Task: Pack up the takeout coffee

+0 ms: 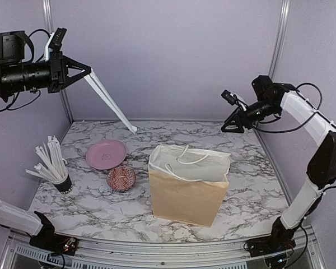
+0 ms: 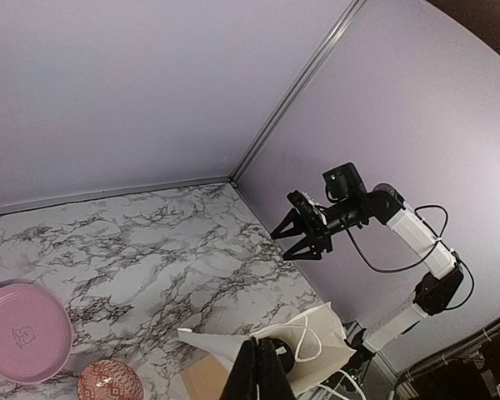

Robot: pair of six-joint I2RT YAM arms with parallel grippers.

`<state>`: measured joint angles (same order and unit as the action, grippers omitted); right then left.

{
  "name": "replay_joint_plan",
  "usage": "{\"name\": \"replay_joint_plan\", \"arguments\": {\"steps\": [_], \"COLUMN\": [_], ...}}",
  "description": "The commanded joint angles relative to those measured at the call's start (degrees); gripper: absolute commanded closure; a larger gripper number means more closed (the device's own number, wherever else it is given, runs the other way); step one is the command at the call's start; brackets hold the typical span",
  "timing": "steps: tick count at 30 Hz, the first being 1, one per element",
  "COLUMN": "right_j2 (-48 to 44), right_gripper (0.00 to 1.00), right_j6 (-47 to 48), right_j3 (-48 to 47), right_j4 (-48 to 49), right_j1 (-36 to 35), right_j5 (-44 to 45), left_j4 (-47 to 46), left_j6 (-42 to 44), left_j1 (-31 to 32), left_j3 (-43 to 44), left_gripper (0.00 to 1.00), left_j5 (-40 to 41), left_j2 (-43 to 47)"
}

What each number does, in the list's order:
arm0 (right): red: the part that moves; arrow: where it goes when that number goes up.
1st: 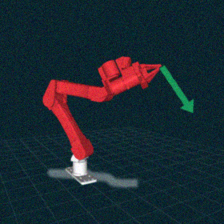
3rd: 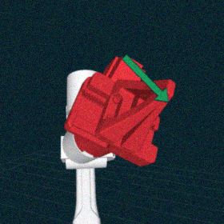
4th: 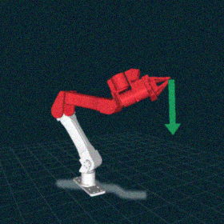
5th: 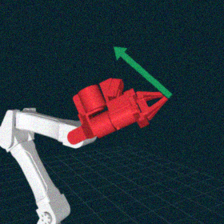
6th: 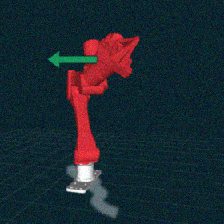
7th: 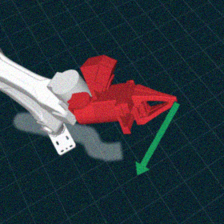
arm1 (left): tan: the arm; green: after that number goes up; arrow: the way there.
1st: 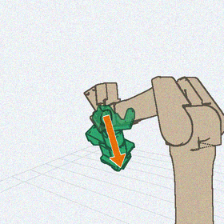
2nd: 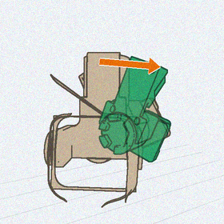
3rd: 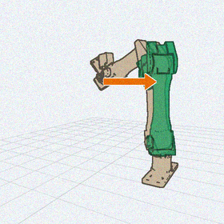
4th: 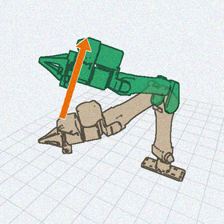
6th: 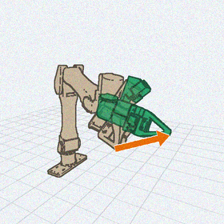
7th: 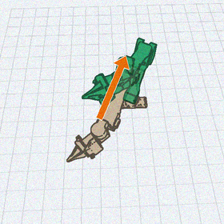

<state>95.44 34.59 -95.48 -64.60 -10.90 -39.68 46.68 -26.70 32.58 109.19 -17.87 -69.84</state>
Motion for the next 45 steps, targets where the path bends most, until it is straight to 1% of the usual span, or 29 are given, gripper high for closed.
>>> {"name": "replay_joint_plan", "arguments": {"steps": [1,3,5,8,10,13,15,18,20,24,28,35,37,40,43,45], "right_j2": [-4.6,-4.2,-2.9,-1.8,-1.5,-1.1,0.3,4.9,7.7,10.9,14.0,16.6,16.0,12.8,9.2,9.3], "right_gripper": [0.31,0.31,0.33,0.36,0.37,0.39,0.41,0.4,0.38,0.38,0.4,0.43,0.43,0.43,0.43,0.43], "right_j6": [4.8,6.4,7.1,4.0,1.6,-2.9,-4.6,-5.0,-5.2,-6.0,-8.2,-10.3,-9.6,-5.0,-6.6,-7.2], "right_j3": [-10.1,-15.3,-20.1,-24.4,-25.3,-24.2,-24.5,-28.7,-31.5,-32.2,-33.6,-36.6,-37.0,-36.0,-32.6,-32.9], "right_j4": [-0.8,-2.6,-4.0,-0.4,4.0,11.7,14.3,12.8,11.7,13.7,15.3,16.7,15.8,13.3,16.6,17.4], "right_j1": [-1.5,-5.4,-11.3,-18.2,-21.7,-25.7,-28.8,-33.8,-37.3,-43.6,-46.4,-47.3,-47.2,-47.3,-47.3,-47.3], "right_j5": [-11.8,-12.6,-10.6,-8.5,-9.3,-10.4,-10.3,-9.2,-7.6,0.8,7.5,10.7,9.9,5.0,8.5,11.0], "left_j4": [-5.0,-5.5,-5.7,-5.8,-5.6,-5.7,-5.7,-5.6,-5.7,-5.8,-5.8,-5.8,-5.8,-5.8,-5.8,-5.9], "left_j6": [-1.6,-1.6,-1.4,-1.1,-1.1,-1.3,-1.3,-1.8,-2.0,-2.4,-3.0,-3.1,-3.0,-2.7,-2.7,-2.9], "left_j1": [2.2,3.6,4.8,6.2,6.9,7.8,8.4,8.7,8.7,9.0,9.1,9.1,9.2,9.2,9.2,9.2], "left_j3": [-0.3,-0.1,0.0,0.1,-0.3,-1.4,-2.3,-3.4,-3.7,-4.1,-4.4,-5.5,-5.7,-5.9,-5.7,-5.6], "left_gripper": [1.0,1.0,1.0,1.0,1.0,1.0,1.0,1.0,1.0,1.0,1.0,1.0,1.0,1.0,1.0,1.0], "left_j5": [-3.2,-2.1,-1.6,-1.3,-1.6,-1.4,-0.6,0.8,1.5,2.3,2.4,3.1,3.9,5.3,4.6,4.3], "left_j2": [-1.2,-1.7,-2.4,-3.3,-3.7,-3.8,-3.2,-2.3,-1.7,-1.0,-0.3,1.0,1.4,1.8,1.5,1.3]}}
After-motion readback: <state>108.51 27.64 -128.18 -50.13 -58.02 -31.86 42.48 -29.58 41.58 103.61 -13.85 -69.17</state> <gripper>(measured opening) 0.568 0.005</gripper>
